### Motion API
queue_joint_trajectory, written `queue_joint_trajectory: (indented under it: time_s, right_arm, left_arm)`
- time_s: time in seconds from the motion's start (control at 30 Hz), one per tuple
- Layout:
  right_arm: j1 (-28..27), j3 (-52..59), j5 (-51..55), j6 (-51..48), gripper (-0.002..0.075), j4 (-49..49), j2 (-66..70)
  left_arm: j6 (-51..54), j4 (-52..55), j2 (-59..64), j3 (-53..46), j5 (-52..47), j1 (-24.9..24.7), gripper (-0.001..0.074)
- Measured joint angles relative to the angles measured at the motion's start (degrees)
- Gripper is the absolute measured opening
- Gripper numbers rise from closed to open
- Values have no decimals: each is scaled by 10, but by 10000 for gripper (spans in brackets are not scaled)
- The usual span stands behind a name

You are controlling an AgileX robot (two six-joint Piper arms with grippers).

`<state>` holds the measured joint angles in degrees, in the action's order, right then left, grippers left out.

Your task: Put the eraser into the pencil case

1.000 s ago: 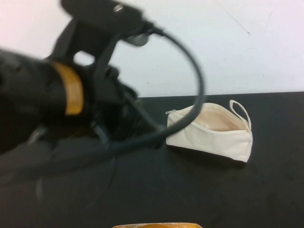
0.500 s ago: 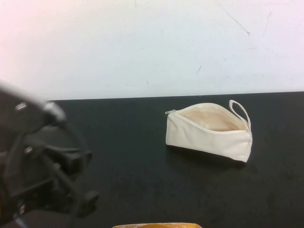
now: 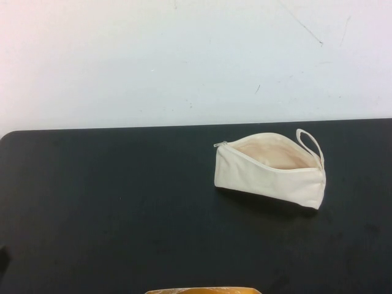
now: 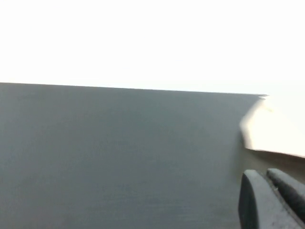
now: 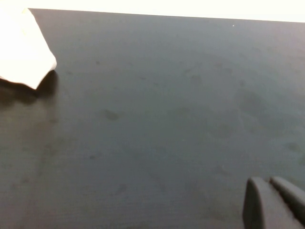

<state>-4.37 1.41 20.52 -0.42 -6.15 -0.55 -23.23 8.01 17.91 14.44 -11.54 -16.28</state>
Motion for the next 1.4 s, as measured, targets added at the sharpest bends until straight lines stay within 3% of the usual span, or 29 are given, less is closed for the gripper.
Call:
queue_joint_trajectory:
  time_s: [0.23,0.4,0.7,1.4]
  right_arm:
    - [0,0,0,0,-1,0,0]
    - [0,0,0,0,-1,0,0]
    - [0,0,0,0,-1,0,0]
    - [0,0,0,0,-1,0,0]
  left_arm:
    - [94,-69,-156,-112,12,142,-1]
    - [205,-126,-185,-148,11,198,-1]
    - [257,-160,-185,-159,-63,206,-1]
    - [261,-163,-185,-157,-76,206,-1]
